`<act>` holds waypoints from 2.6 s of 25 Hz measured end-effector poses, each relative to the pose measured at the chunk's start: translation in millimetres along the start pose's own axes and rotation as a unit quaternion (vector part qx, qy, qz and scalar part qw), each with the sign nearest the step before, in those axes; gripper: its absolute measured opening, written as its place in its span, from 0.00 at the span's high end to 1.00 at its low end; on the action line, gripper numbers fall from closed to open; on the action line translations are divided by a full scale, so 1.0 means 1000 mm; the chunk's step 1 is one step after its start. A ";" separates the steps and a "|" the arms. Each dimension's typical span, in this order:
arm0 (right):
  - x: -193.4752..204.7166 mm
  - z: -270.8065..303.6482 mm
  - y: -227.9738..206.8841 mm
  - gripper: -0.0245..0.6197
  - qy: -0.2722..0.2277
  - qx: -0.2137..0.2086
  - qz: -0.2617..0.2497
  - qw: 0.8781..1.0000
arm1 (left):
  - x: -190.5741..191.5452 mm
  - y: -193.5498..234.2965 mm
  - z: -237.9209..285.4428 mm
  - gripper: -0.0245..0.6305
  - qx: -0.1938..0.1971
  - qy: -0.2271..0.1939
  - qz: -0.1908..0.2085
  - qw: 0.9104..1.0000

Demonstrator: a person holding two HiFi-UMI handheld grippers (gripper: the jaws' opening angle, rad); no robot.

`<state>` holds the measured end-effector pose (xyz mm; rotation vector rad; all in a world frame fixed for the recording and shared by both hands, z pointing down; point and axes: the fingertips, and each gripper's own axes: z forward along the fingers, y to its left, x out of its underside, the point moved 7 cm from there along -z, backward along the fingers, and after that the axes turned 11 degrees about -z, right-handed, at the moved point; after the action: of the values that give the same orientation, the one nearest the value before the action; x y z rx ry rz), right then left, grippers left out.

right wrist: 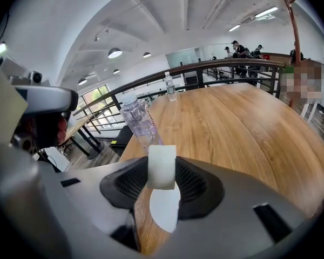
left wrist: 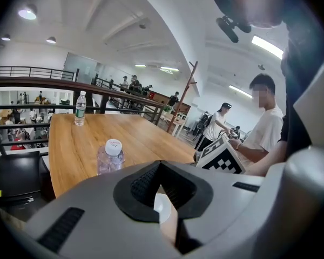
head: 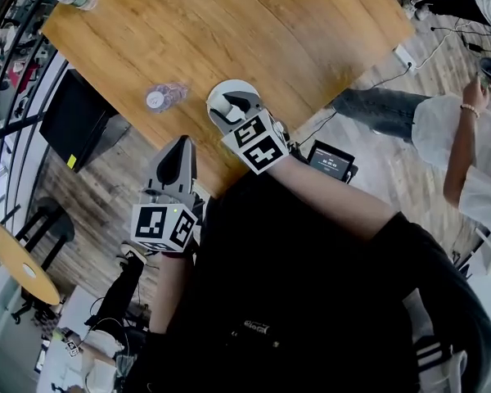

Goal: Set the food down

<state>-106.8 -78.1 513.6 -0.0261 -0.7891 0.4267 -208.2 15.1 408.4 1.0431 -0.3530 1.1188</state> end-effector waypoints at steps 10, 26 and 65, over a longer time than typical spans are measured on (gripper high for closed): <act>0.033 0.028 -0.012 0.70 0.050 0.003 -0.007 0.999 | 0.004 0.001 -0.002 0.95 -0.015 0.000 -0.004 1.000; 0.068 0.069 -0.016 0.70 0.144 -0.006 -0.054 0.988 | 0.004 0.014 -0.014 0.95 -0.040 -0.007 -0.016 0.999; 0.075 0.084 -0.016 0.59 0.189 0.005 -0.096 0.977 | -0.004 0.018 -0.009 0.95 -0.031 -0.004 -0.006 0.999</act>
<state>-112.1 -75.8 627.0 -0.0211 -0.4087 0.2317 -227.5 20.8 409.6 0.9953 -0.3851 1.0857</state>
